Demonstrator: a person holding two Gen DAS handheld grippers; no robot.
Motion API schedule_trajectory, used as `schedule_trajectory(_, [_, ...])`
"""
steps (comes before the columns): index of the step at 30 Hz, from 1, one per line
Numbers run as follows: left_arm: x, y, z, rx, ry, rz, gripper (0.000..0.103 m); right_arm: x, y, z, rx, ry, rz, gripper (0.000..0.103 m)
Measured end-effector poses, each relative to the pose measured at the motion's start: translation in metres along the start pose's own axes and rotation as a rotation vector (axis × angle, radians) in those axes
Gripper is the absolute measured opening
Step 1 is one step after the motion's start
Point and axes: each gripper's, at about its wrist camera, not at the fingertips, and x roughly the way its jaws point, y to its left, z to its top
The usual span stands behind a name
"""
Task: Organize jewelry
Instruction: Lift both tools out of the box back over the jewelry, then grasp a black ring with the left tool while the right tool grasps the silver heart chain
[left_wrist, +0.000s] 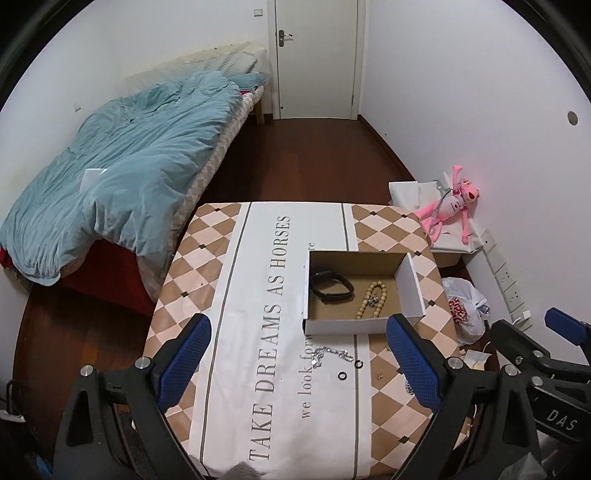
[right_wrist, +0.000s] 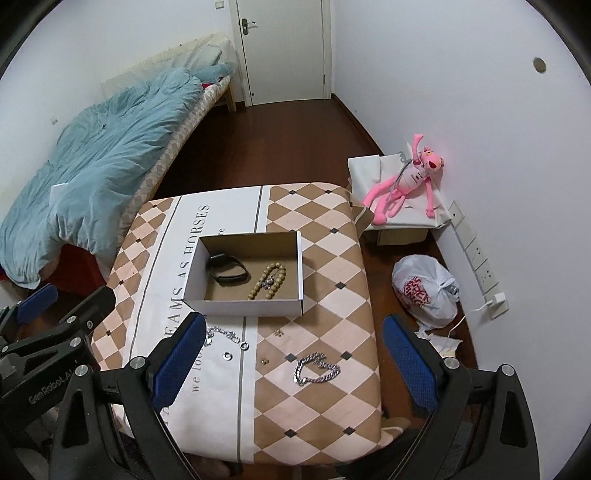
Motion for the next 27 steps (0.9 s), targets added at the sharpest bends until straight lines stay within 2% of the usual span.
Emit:
schedule_trajectory(2, [0.003, 0.001, -0.008, -0.003, -0.003, 0.022, 0.097, 0.008, -0.007, -0.01, 0.018, 0.012, 0.014, 0.098])
schedule_trajectory(6, [0.028, 0.002, -0.029, -0.006, 0.035, 0.053, 0.097, 0.05, -0.025, -0.038, 0.069, 0.115, 0.018, 0.098])
schedule_trajectory(12, [0.089, 0.008, -0.067, -0.023, 0.161, 0.075, 0.097, 0.139, -0.064, -0.084, 0.189, 0.281, -0.022, 0.097])
schedule_trajectory(14, [0.105, 0.008, -0.078, -0.016, 0.192, 0.087, 0.097, 0.159, -0.075, -0.096, 0.228, 0.304, -0.042, 0.097])
schedule_trajectory(16, [0.119, 0.01, -0.086, -0.009, 0.224, 0.093, 0.097, 0.177, -0.081, -0.106, 0.252, 0.318, -0.049, 0.092])
schedule_trajectory(18, [0.13, 0.011, -0.094, -0.004, 0.255, 0.092, 0.097, 0.19, -0.08, -0.114, 0.259, 0.337, -0.057, 0.077])
schedule_trajectory(19, [0.134, 0.012, -0.097, -0.002, 0.264, 0.089, 0.097, 0.194, -0.077, -0.117, 0.252, 0.342, -0.063, 0.076])
schedule_trajectory(22, [0.142, 0.012, -0.103, -0.002, 0.278, 0.089, 0.097, 0.192, -0.064, -0.115, 0.188, 0.296, -0.105, 0.058])
schedule_trajectory(23, [0.145, 0.012, -0.106, -0.005, 0.283, 0.088, 0.097, 0.192, -0.059, -0.115, 0.165, 0.283, -0.127, 0.045])
schedule_trajectory(24, [0.146, 0.011, -0.108, -0.01, 0.29, 0.084, 0.097, 0.191, -0.054, -0.116, 0.146, 0.26, -0.133, 0.024])
schedule_trajectory(25, [0.149, 0.01, -0.112, -0.021, 0.297, 0.069, 0.097, 0.191, -0.052, -0.115, 0.136, 0.251, -0.128, 0.012])
schedule_trajectory(27, [0.152, 0.004, -0.115, -0.03, 0.306, 0.039, 0.097, 0.192, -0.049, -0.114, 0.118, 0.251, -0.11, 0.009])
